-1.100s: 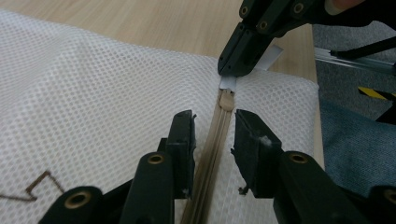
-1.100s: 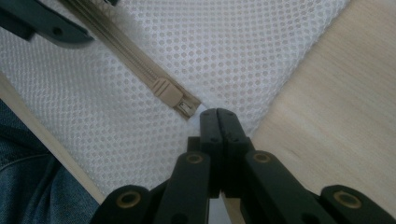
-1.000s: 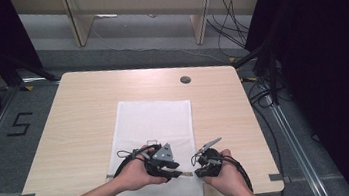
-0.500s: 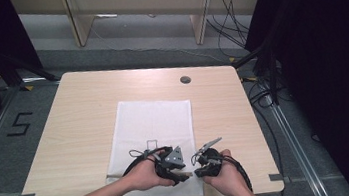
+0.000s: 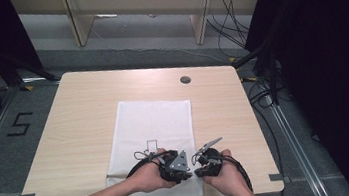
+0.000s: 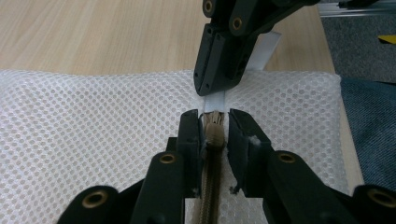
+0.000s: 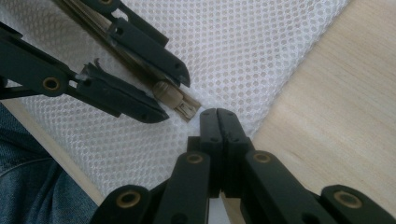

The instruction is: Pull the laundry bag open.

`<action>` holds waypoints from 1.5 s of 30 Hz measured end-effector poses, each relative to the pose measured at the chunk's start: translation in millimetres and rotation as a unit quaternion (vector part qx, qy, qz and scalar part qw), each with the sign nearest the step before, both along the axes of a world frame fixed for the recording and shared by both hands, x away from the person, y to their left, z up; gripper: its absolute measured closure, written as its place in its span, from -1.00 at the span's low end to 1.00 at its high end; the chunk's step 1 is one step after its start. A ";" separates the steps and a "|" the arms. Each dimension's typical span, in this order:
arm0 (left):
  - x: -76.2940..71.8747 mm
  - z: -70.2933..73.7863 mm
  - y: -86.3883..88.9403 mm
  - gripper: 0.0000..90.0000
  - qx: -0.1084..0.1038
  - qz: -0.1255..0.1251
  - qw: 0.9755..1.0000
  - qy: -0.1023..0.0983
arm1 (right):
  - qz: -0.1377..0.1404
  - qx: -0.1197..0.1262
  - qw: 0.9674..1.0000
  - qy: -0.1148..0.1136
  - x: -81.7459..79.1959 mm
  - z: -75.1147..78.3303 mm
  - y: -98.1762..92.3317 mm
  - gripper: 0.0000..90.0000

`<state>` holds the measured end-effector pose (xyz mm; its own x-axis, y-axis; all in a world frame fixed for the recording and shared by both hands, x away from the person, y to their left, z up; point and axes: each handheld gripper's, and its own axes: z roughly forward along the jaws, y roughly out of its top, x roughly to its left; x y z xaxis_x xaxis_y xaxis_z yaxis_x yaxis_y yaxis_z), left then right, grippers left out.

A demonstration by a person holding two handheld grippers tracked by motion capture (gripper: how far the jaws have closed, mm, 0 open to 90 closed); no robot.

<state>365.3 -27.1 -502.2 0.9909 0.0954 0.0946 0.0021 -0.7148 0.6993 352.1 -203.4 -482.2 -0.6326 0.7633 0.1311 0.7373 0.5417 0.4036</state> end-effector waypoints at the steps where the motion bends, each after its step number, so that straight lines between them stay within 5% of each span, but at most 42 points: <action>1: -0.5 0.0 -0.1 0.67 0.000 0.001 1.000 0.000 | -0.006 -0.001 1.000 0.006 -0.5 0.4 0.3 1.00; 5: -2.3 0.2 -1.6 0.68 0.012 -0.012 1.000 -0.022 | 0.000 0.000 1.000 0.002 -0.2 0.1 0.6 1.00; 17: 0.7 -1.5 -2.1 0.61 0.001 -0.011 1.000 -0.011 | -0.009 0.005 1.000 0.010 -0.8 0.0 0.8 1.00; 24: -2.9 -0.2 -3.3 0.80 0.010 -0.012 1.000 -0.011 | -0.013 0.004 1.000 0.012 -0.8 0.3 0.6 1.00; 29: -3.7 4.6 -3.7 0.81 0.025 -0.023 0.999 -0.032 | -0.019 0.001 1.000 0.020 -2.5 1.3 2.5 1.00; 30: -4.1 4.9 -3.6 0.81 0.023 -0.021 0.999 -0.031 | 0.000 -0.002 1.000 0.000 -0.1 0.0 0.8 1.00; 40: -4.0 3.0 -2.8 0.81 0.013 -0.014 1.000 -0.019 | -0.008 -0.010 1.000 0.005 -2.7 1.4 3.1 1.00; 45: -3.8 2.1 -2.4 0.81 0.010 -0.012 1.000 -0.013 | -0.010 0.006 1.000 0.005 -1.7 2.4 7.1 0.99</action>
<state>361.5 -29.6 -500.1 0.9902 0.0702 0.1210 -0.0321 -0.7279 0.6850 350.4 -196.3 -479.8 -0.6155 0.7745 0.1459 0.7520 0.5218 0.4027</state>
